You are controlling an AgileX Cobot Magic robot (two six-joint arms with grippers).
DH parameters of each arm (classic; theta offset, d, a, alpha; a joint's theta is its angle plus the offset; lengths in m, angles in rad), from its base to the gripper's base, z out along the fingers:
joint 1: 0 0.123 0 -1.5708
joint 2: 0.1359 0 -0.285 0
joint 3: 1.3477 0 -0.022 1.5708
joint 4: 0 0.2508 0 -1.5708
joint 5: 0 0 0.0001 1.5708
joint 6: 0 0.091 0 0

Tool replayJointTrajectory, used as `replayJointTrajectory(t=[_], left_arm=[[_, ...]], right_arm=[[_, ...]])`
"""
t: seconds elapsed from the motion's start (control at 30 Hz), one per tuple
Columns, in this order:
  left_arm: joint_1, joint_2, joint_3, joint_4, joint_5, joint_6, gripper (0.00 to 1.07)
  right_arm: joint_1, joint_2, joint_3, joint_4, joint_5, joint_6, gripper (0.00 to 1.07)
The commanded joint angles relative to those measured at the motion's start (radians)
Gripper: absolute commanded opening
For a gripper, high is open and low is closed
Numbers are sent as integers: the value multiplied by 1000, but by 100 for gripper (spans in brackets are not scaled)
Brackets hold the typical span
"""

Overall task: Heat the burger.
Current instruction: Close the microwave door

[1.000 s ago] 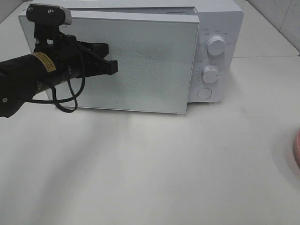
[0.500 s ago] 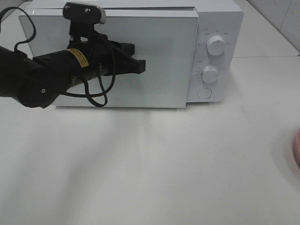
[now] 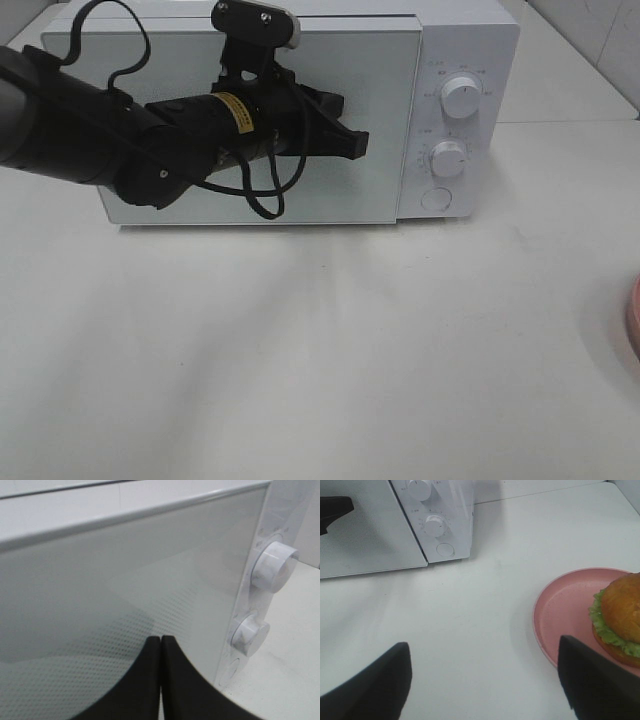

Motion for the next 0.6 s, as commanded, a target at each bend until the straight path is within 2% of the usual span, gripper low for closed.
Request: replayJointTrajectory(t=[0.03, 0.13, 0.27, 0.5, 0.6], left_arm=[[18, 16, -48, -99, -35, 2, 0], [14, 33, -75, -133, -33, 5, 0], [14, 51, -118, -181, -17, 68, 0], [-4, 33, -125, -169, 10, 68, 0], [-39, -5, -125, -168, 95, 68, 0]], right_arm=[[-6, -28, 3, -1, -5, -10, 76], [-6, -28, 3, -1, -5, -10, 76], [-6, -28, 3, -1, -5, -10, 76], [-6, -28, 3, -1, -5, -10, 76], [-6, -28, 3, -1, -5, -10, 76]])
